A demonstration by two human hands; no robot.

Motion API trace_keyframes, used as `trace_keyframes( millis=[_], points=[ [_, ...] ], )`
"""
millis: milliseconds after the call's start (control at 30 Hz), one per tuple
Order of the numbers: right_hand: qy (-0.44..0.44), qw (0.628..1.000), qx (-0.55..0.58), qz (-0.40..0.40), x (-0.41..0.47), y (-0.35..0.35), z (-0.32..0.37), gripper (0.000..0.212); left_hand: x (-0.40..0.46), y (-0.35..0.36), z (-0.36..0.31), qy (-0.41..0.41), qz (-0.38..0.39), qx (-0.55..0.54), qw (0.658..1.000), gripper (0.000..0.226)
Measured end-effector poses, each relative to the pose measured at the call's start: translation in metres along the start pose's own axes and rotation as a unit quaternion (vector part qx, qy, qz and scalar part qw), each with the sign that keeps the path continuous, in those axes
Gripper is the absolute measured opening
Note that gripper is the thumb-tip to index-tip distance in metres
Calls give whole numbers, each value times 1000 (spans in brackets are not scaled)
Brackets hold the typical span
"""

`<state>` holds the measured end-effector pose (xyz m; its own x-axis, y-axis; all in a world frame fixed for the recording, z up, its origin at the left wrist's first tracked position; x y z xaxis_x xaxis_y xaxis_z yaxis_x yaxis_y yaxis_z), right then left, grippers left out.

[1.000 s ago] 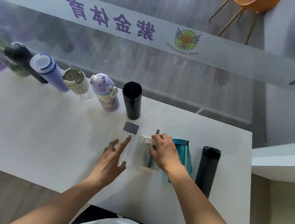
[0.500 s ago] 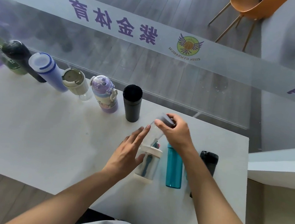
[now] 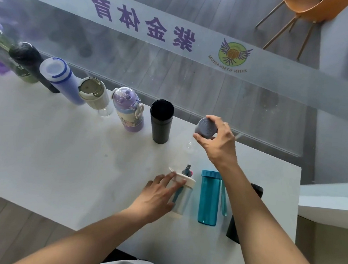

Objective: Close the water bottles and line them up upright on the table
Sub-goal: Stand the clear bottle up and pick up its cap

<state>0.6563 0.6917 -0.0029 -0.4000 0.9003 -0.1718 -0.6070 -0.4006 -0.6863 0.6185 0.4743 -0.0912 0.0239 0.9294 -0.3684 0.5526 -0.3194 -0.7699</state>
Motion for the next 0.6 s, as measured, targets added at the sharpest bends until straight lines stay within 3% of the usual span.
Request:
trace_keyframes(
  millis=[600],
  points=[
    [-15,999,-28,12,-12,13,9,64,-2,1,-1,-1,-11,-8,1000,78]
  ],
)
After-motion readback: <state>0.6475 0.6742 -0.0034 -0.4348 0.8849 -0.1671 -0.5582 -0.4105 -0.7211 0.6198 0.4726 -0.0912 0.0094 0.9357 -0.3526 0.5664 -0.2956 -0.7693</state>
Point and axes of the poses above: each hand's wrist, its own x-axis towards the middle knuckle, its own y-axis out of the palm, z = x × y, the point moved 8 cm from there along x, towards the middle knuckle, and after that the axes turned 12 degrees about y, right-handed, at the moved point
